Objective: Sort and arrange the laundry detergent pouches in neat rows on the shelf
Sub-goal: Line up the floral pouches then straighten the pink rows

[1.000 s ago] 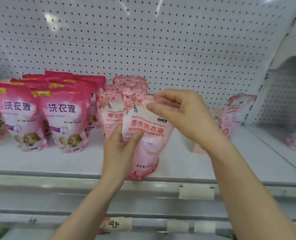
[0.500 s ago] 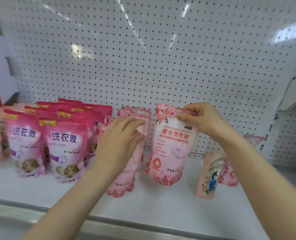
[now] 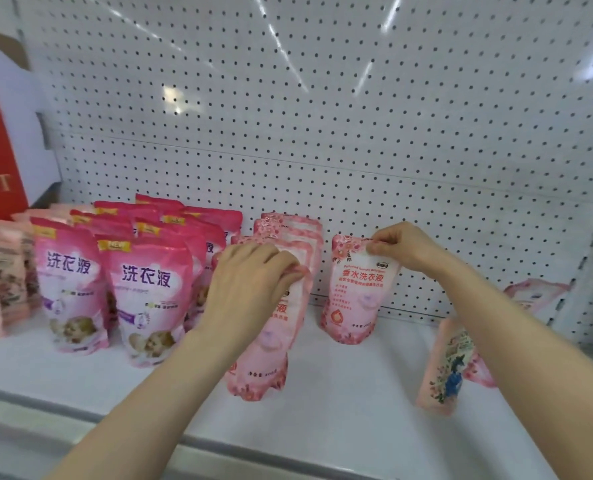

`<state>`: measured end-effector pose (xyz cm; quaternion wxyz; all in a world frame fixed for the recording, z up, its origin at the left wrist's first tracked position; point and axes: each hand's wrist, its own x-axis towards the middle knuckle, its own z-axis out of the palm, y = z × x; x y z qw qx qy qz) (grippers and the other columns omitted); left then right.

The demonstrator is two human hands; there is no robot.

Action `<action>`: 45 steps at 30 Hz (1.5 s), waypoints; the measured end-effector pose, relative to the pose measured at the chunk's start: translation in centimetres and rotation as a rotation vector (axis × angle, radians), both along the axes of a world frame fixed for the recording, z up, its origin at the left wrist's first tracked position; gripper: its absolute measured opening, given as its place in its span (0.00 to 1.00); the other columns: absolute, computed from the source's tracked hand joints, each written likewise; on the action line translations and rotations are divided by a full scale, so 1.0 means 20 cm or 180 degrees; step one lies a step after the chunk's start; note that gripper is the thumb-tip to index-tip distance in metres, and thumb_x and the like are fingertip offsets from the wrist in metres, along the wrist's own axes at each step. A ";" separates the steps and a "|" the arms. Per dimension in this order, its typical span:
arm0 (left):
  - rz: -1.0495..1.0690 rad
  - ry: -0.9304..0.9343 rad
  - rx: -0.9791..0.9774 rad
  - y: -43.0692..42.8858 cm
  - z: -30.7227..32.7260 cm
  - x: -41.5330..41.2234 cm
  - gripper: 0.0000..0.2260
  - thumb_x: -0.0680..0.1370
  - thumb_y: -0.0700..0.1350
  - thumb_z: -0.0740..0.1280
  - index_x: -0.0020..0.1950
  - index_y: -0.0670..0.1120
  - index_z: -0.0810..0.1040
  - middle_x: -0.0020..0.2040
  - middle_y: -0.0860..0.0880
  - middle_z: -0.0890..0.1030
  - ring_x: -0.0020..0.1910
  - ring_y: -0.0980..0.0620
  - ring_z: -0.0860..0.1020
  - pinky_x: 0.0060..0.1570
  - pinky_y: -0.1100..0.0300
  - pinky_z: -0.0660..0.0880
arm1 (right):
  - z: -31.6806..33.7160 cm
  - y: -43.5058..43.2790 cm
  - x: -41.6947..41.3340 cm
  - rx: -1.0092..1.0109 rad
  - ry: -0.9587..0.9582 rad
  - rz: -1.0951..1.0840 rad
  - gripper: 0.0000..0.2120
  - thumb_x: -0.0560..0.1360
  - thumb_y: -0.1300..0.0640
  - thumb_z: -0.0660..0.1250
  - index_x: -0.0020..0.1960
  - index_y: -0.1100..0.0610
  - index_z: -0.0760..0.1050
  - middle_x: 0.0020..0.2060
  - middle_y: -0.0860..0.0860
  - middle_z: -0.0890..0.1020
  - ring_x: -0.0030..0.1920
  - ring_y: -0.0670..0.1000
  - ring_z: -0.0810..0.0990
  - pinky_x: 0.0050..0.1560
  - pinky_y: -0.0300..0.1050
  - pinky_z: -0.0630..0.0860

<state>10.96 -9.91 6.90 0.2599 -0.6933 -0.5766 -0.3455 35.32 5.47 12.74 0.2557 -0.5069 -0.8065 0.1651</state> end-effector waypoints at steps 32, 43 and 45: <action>-0.1402 -0.1292 -0.1074 0.02 -0.40 0.88 0.24 0.75 0.52 0.70 0.69 0.53 0.70 0.61 0.55 0.76 0.53 0.56 0.76 0.54 0.55 0.76 | -0.61 -0.46 1.19 0.0541 0.1745 -0.2162 0.22 0.76 0.61 0.67 0.69 0.55 0.69 0.56 0.53 0.82 0.51 0.52 0.80 0.55 0.48 0.75; -0.0649 -0.2297 -0.1581 0.11 -0.56 1.16 0.17 0.73 0.53 0.66 0.61 0.54 0.73 0.55 0.54 0.83 0.51 0.51 0.81 0.49 0.47 0.79 | -0.63 -0.06 1.27 -0.1236 0.2317 -0.0686 0.27 0.71 0.59 0.76 0.67 0.59 0.72 0.57 0.56 0.83 0.56 0.54 0.83 0.58 0.48 0.78; -0.0514 -0.2359 -0.1592 0.10 -0.56 1.17 0.14 0.75 0.52 0.67 0.59 0.52 0.76 0.53 0.53 0.83 0.49 0.51 0.82 0.48 0.47 0.80 | -0.64 -0.07 1.27 -0.1108 0.2418 -0.0686 0.16 0.72 0.59 0.75 0.59 0.59 0.78 0.53 0.56 0.85 0.49 0.53 0.85 0.48 0.45 0.81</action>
